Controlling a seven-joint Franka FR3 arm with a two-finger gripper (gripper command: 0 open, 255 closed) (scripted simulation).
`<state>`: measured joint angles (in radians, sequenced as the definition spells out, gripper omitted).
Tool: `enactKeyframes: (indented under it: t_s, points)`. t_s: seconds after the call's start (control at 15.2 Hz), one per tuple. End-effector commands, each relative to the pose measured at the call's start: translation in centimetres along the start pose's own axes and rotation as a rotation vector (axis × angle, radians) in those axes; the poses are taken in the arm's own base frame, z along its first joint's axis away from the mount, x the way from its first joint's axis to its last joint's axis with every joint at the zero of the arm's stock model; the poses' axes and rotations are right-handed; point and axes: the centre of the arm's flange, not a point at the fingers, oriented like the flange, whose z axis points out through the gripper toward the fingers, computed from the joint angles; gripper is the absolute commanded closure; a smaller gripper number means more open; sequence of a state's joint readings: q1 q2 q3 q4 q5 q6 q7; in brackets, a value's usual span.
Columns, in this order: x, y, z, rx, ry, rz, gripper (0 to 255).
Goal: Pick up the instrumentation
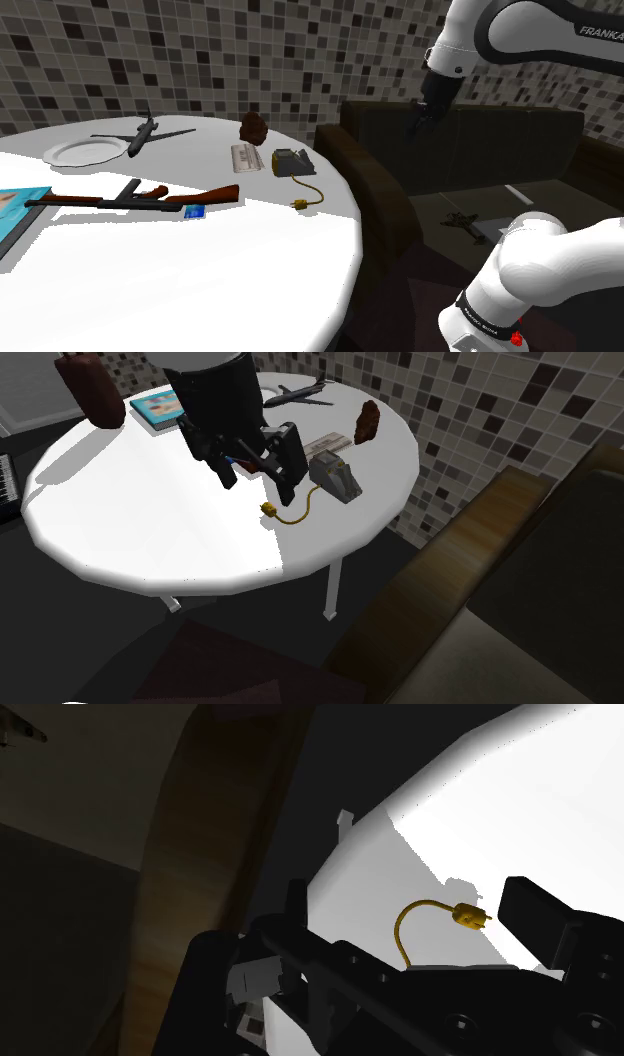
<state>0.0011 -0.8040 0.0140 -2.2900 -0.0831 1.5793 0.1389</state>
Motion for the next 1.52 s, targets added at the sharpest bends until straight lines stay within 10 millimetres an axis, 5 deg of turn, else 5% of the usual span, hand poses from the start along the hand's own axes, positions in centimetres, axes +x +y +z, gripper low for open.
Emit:
enactKeyframes:
  t_s: [0.0, 1.45]
  points:
    - [0.0, 0.0, 0.0, 0.000, 0.000, 0.000, 0]
    - [21.6, -6.8, 18.5, 0.072, -0.049, 0.130, 0]
